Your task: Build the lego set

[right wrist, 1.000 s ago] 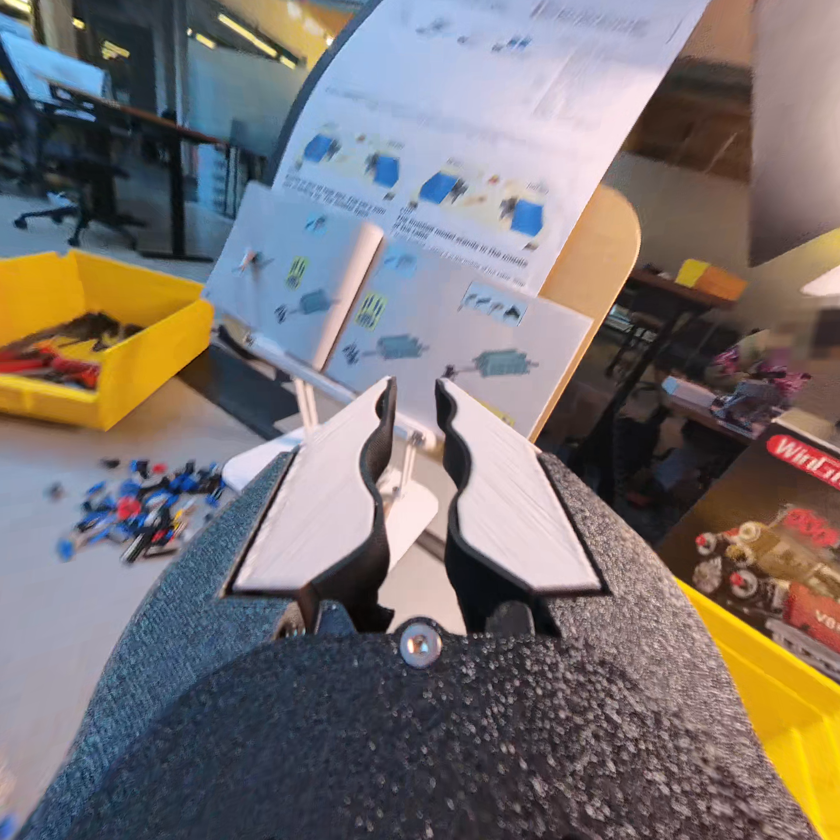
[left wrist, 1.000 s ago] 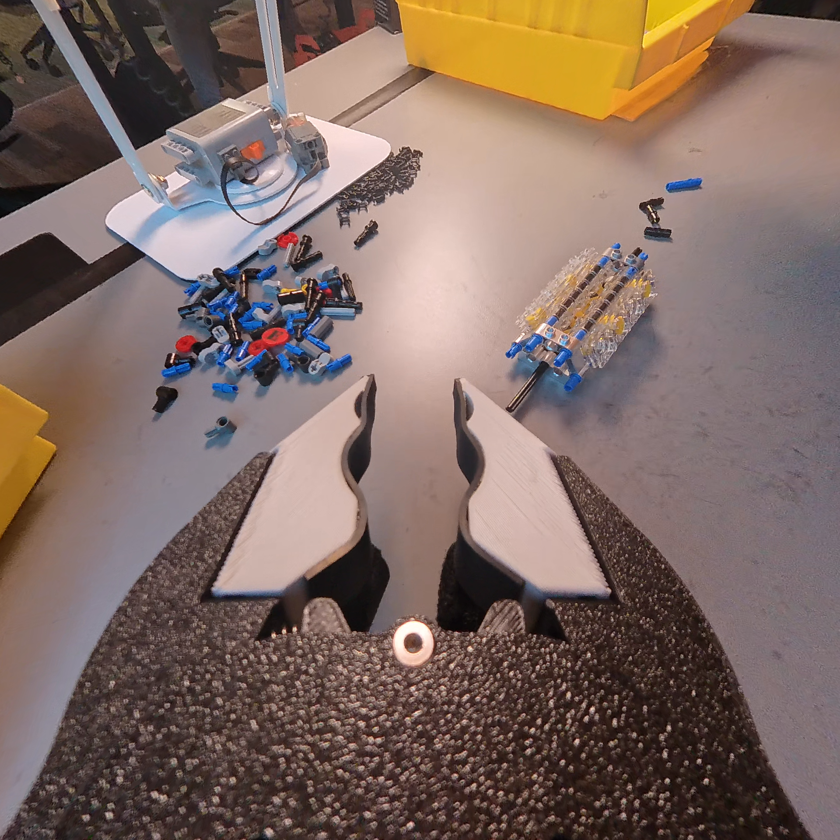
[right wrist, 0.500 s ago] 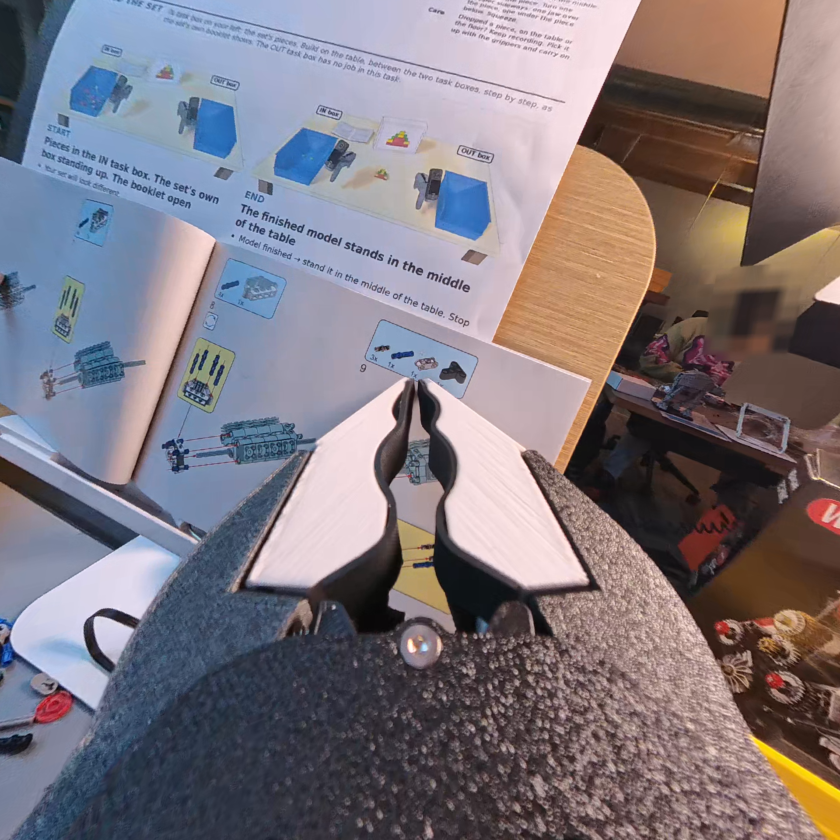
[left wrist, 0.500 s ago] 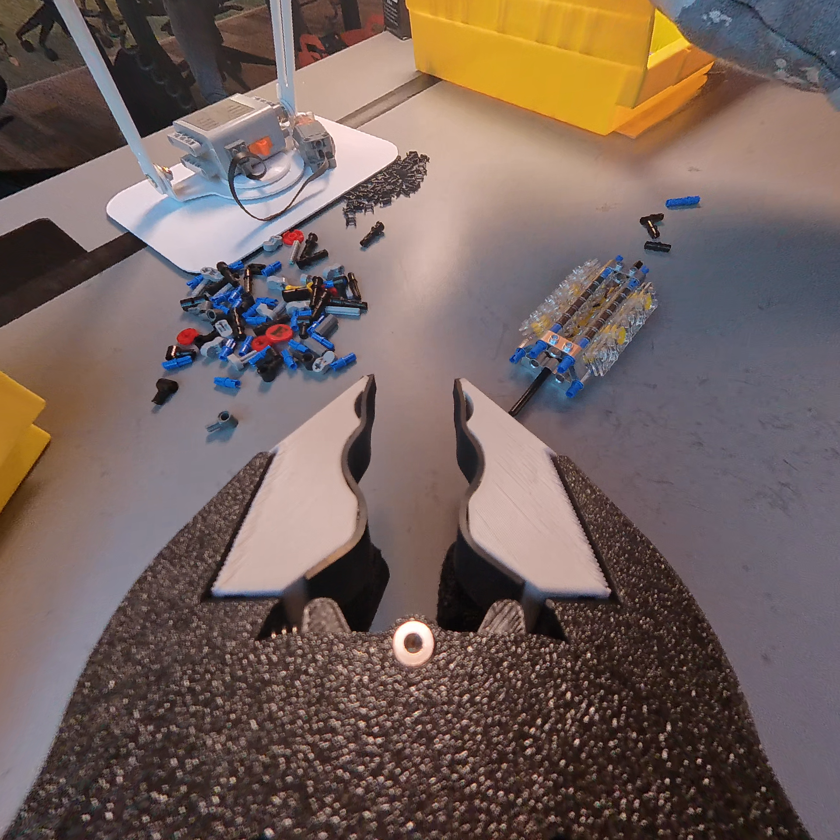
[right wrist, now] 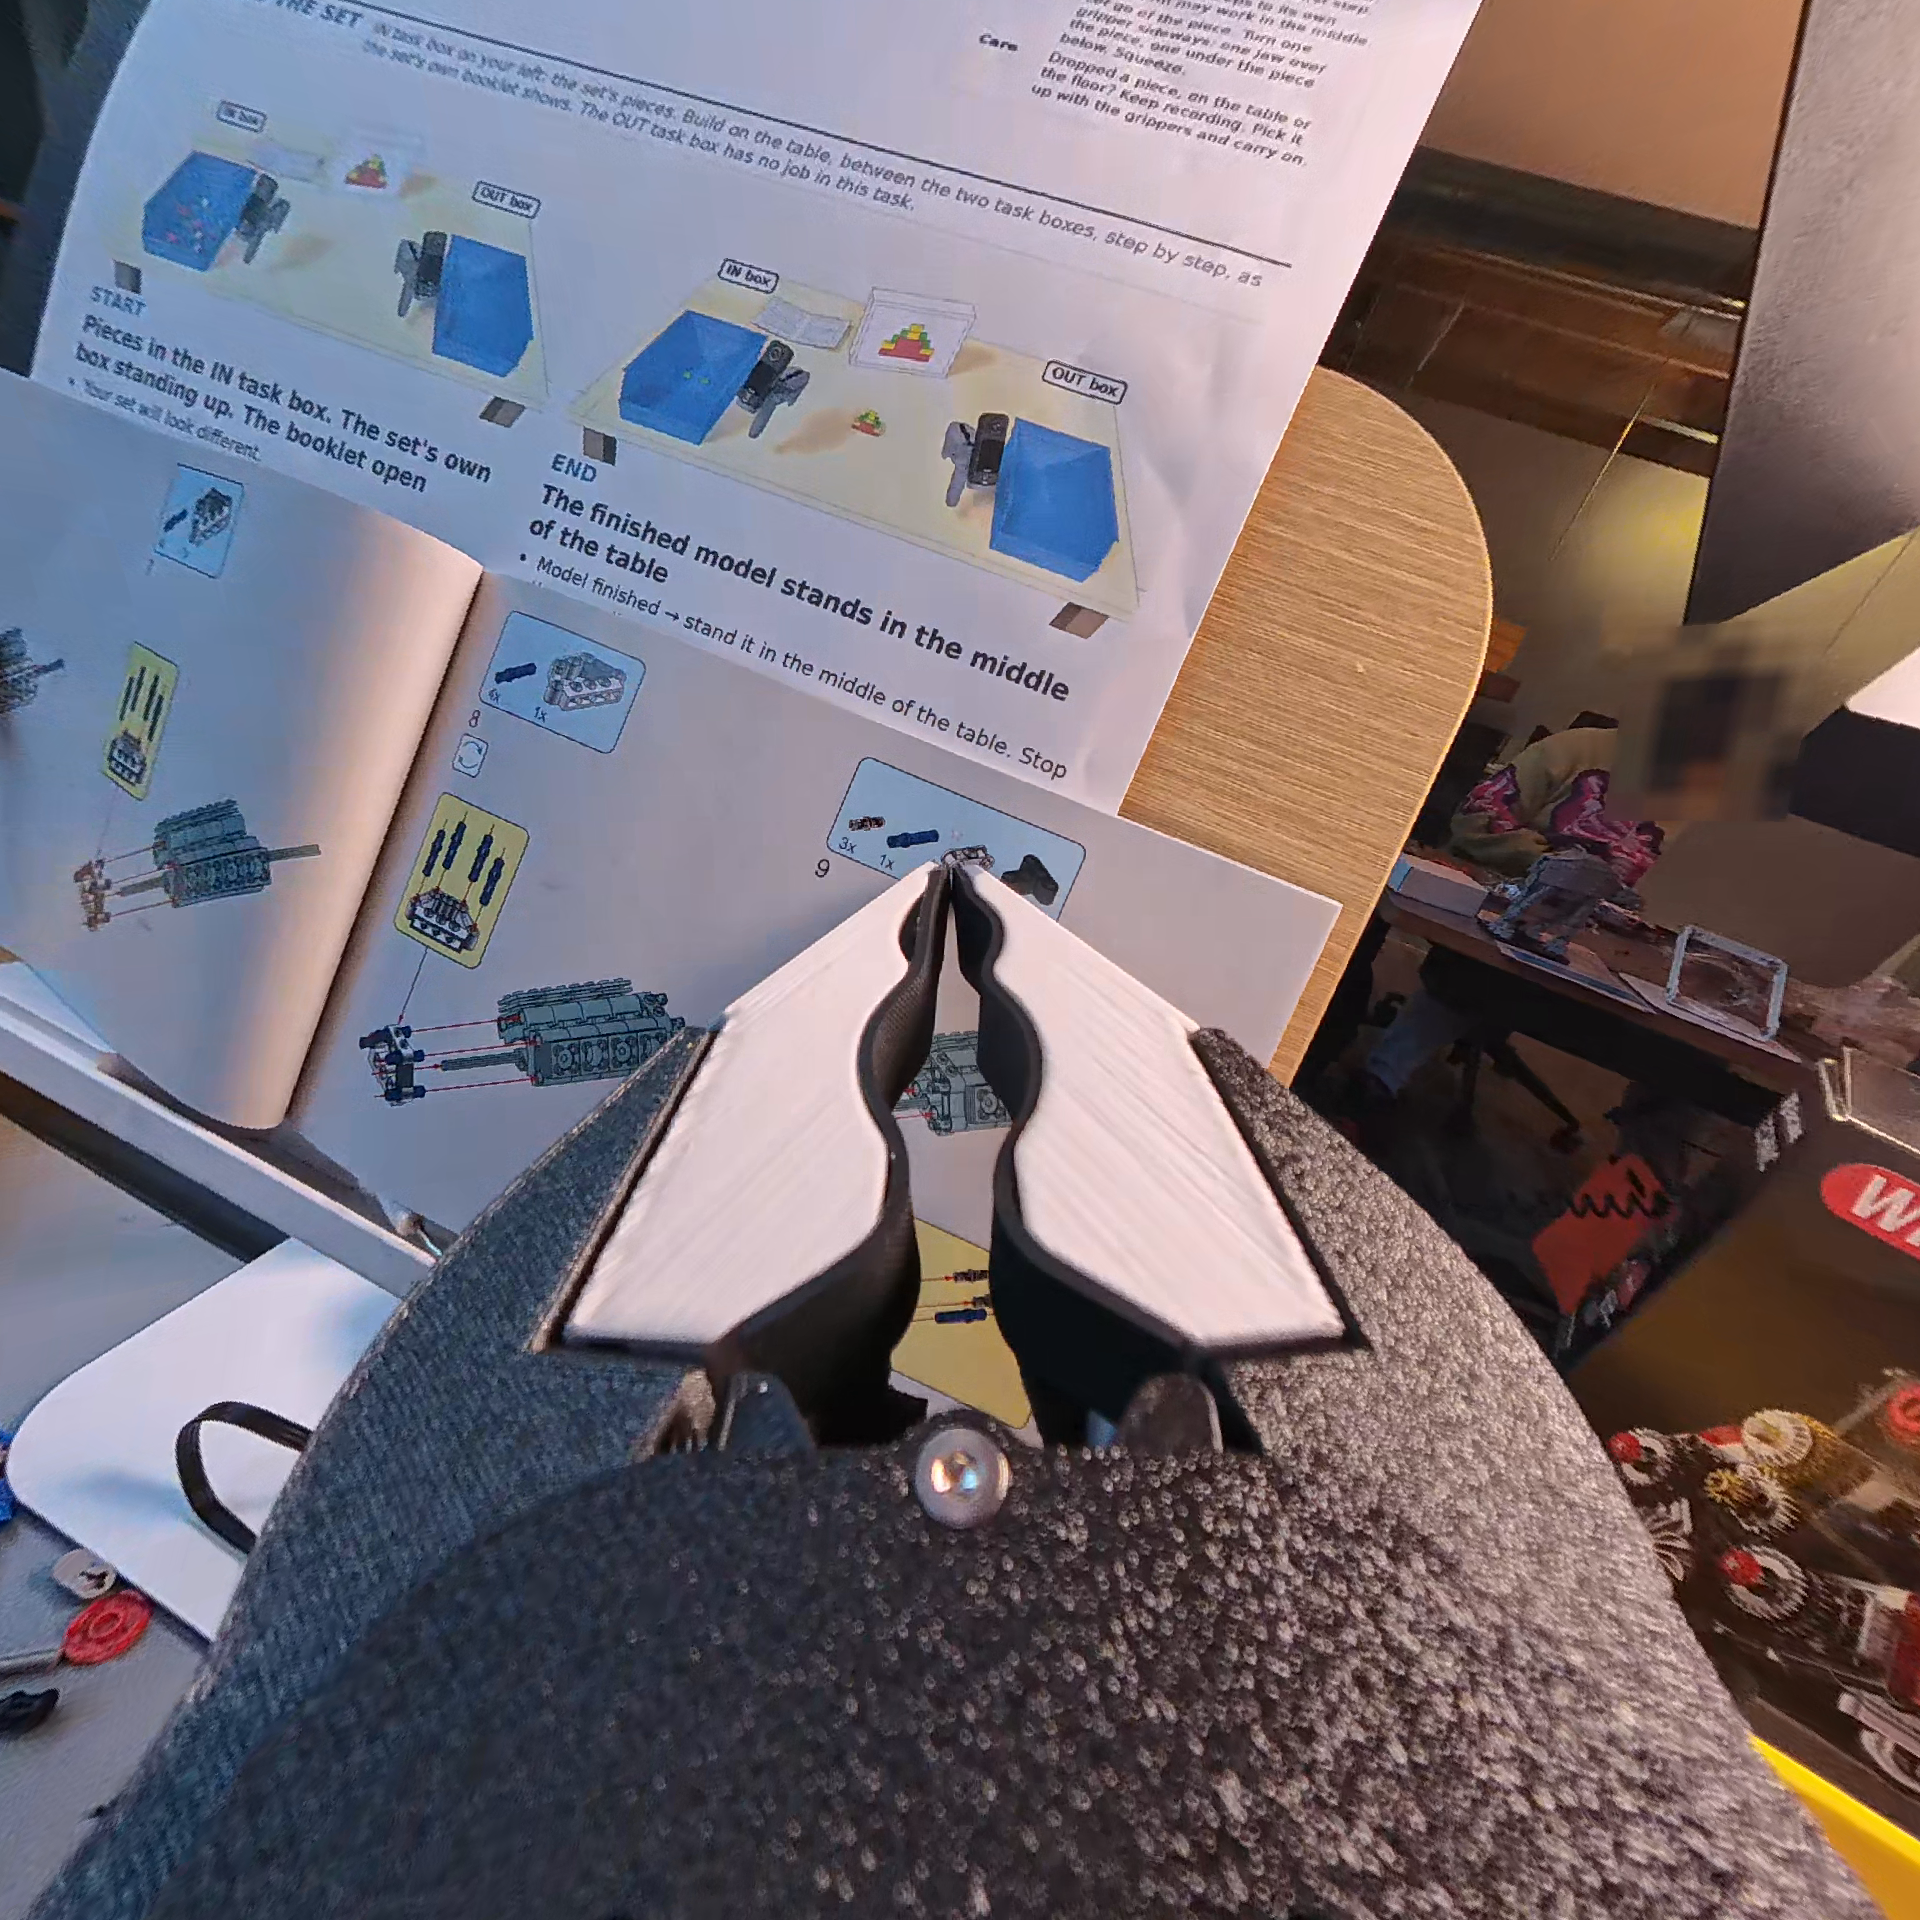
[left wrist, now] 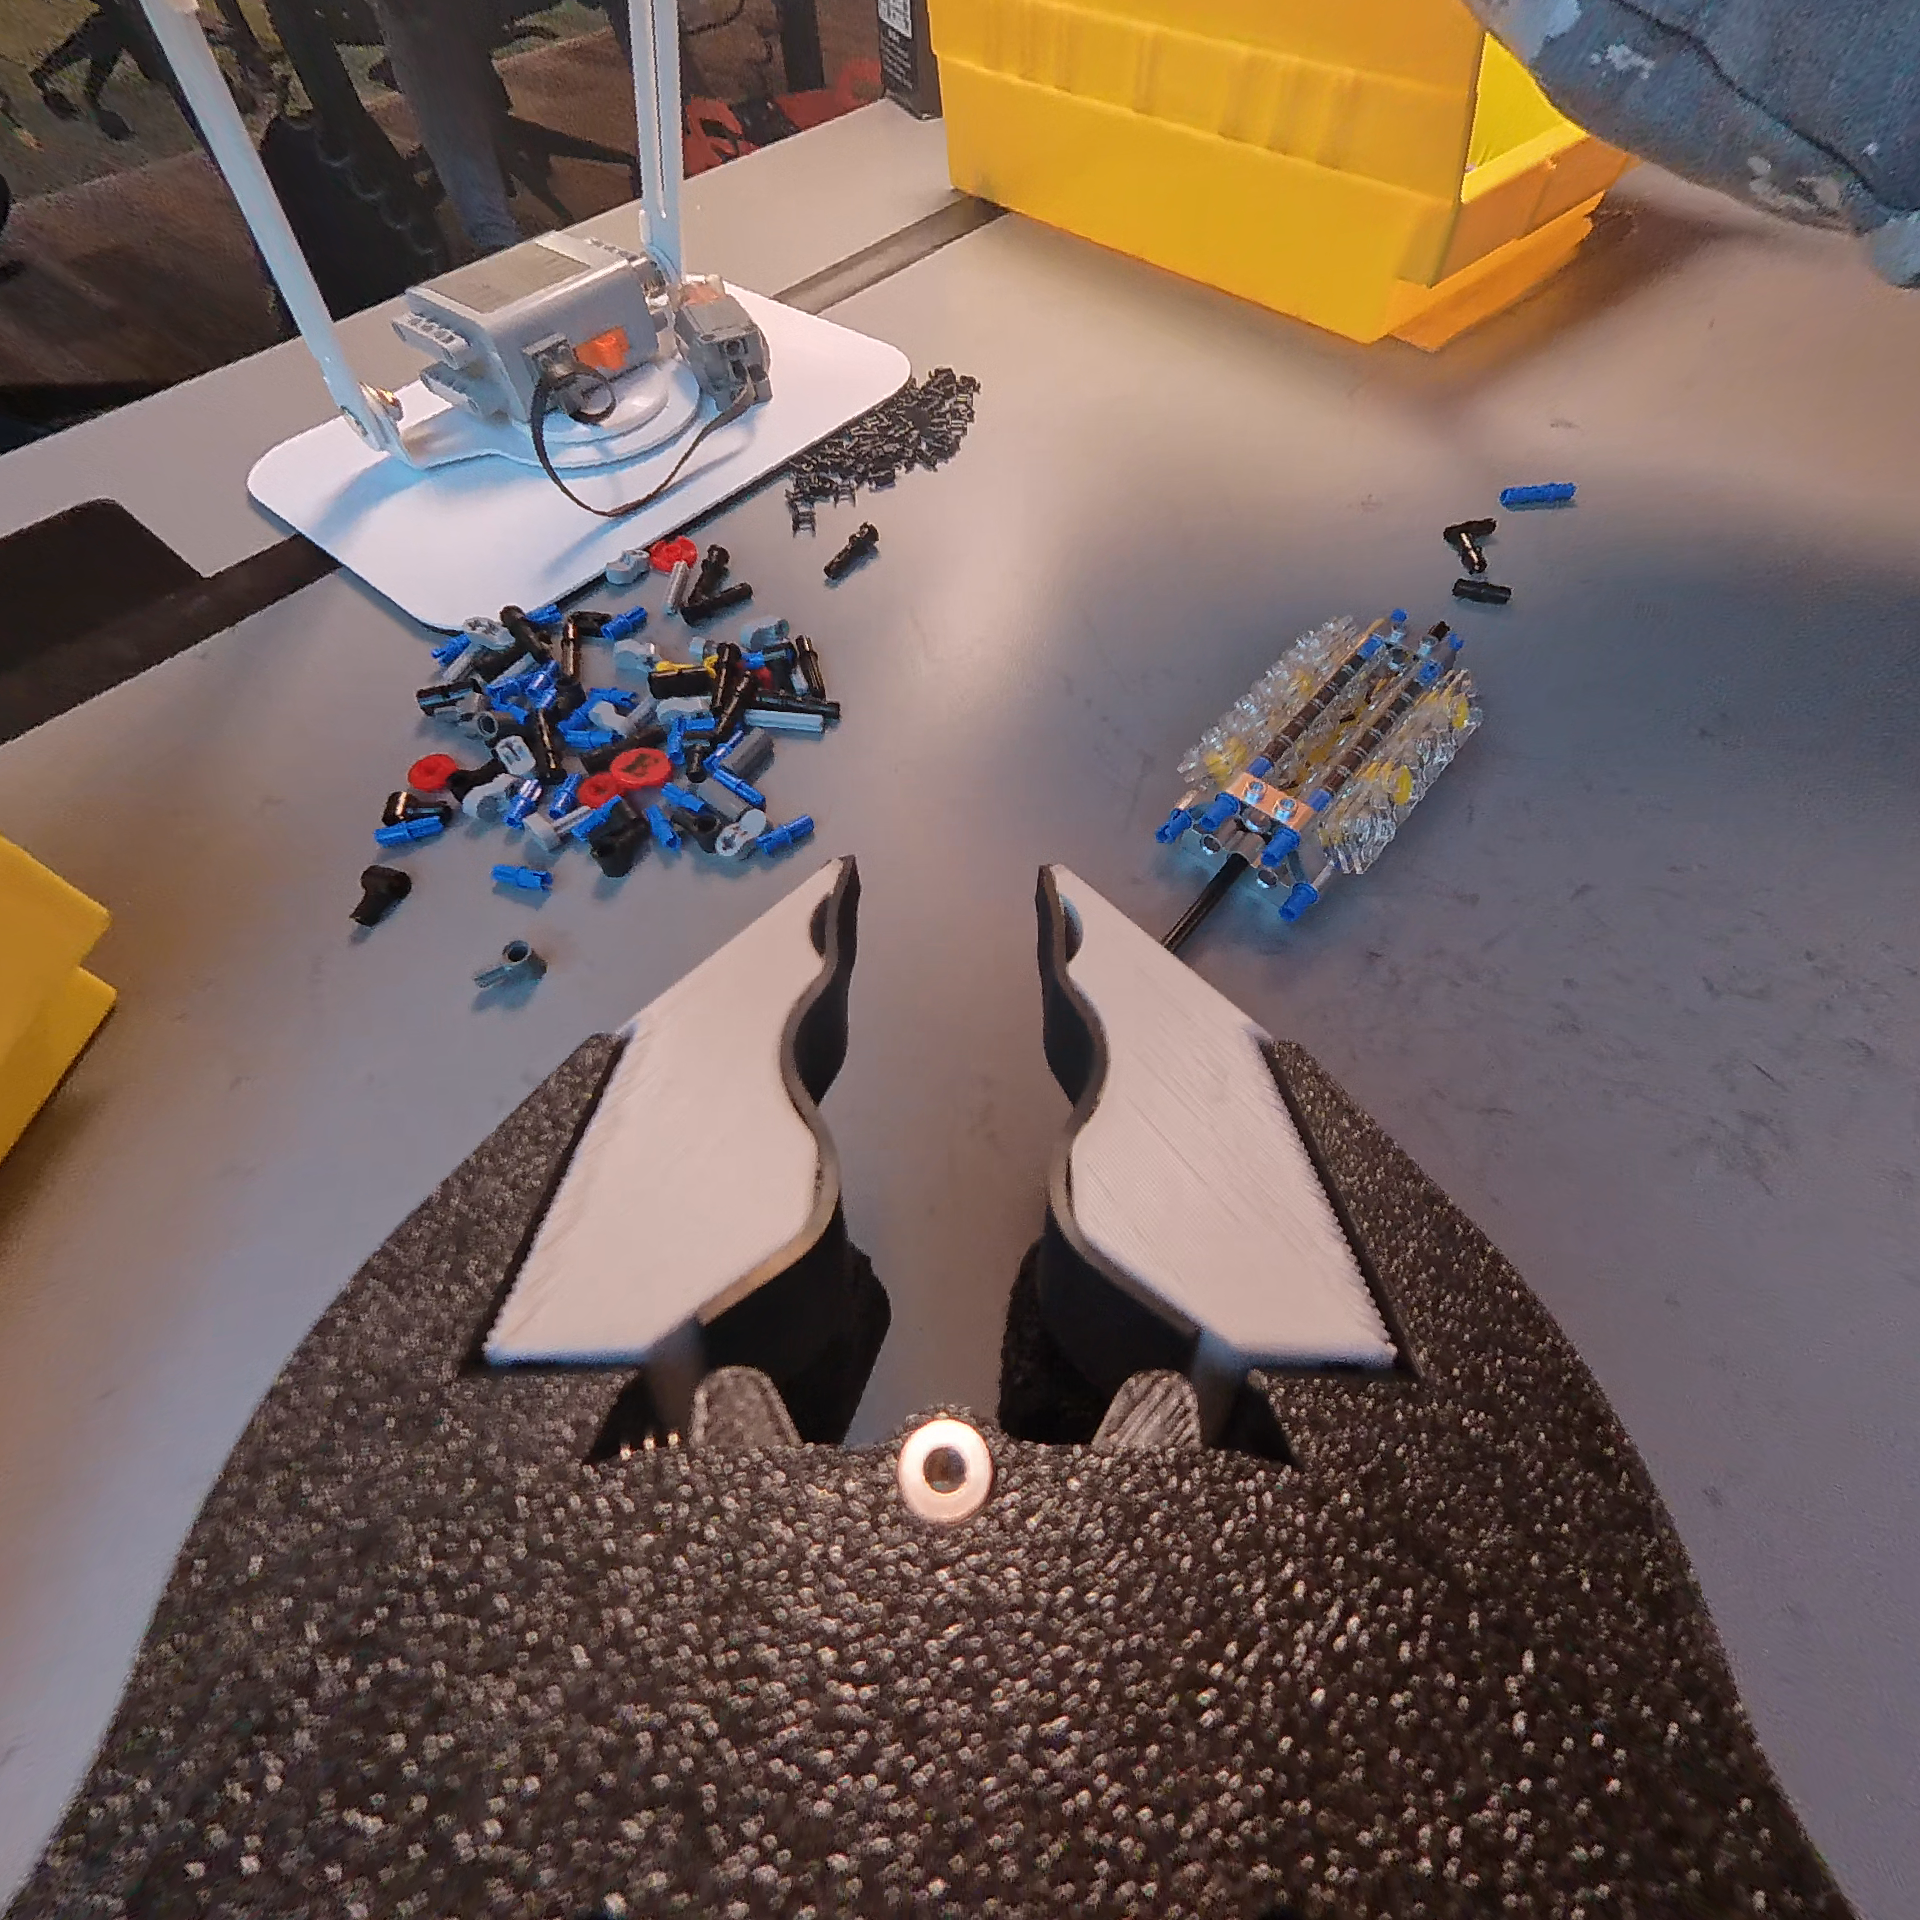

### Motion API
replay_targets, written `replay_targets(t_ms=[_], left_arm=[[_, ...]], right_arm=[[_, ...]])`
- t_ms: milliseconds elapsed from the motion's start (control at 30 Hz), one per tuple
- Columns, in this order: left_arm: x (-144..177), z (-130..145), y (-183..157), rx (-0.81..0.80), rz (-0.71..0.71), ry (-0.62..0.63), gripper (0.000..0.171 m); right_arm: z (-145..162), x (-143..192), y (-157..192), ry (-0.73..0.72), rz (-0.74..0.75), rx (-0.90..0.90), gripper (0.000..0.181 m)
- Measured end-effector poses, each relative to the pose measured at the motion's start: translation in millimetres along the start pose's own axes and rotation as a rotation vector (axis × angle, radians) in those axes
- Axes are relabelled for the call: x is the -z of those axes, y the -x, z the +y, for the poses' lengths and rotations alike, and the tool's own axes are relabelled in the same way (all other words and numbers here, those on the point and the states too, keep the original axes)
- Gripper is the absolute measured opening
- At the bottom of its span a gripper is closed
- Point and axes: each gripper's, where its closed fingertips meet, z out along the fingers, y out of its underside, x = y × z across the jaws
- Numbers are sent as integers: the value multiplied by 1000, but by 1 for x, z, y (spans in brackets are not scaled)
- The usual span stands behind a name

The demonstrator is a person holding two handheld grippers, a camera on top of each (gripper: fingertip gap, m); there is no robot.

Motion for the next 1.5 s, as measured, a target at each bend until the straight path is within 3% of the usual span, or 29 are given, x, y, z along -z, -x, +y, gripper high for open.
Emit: replay_targets(t_ms=[267,467,767,900,1033,1300,1500], left_arm=[[6,-11,1,2,-10,-47,33],[25,-46,-3,-42,-17,-238,32],[24,-40,9,-39,-71,-239,38],[25,-38,15,-39,-103,-238,38],[23,-36,19,-33,-120,-235,38],[25,-40,24,31,-125,-274,38],[21,-35,31,54,-136,-288,37]], right_arm=[[2,-2,0,8,4,12,0],[3,-1,0,25,-12,11,0],[4,8,2,50,-37,-3,1],[-15,43,19,-35,-92,-33,5],[-11,98,51,-61,-172,-12,12],[58,204,139,88,-354,-65,35],[77,223,167,98,-378,-64,47]])
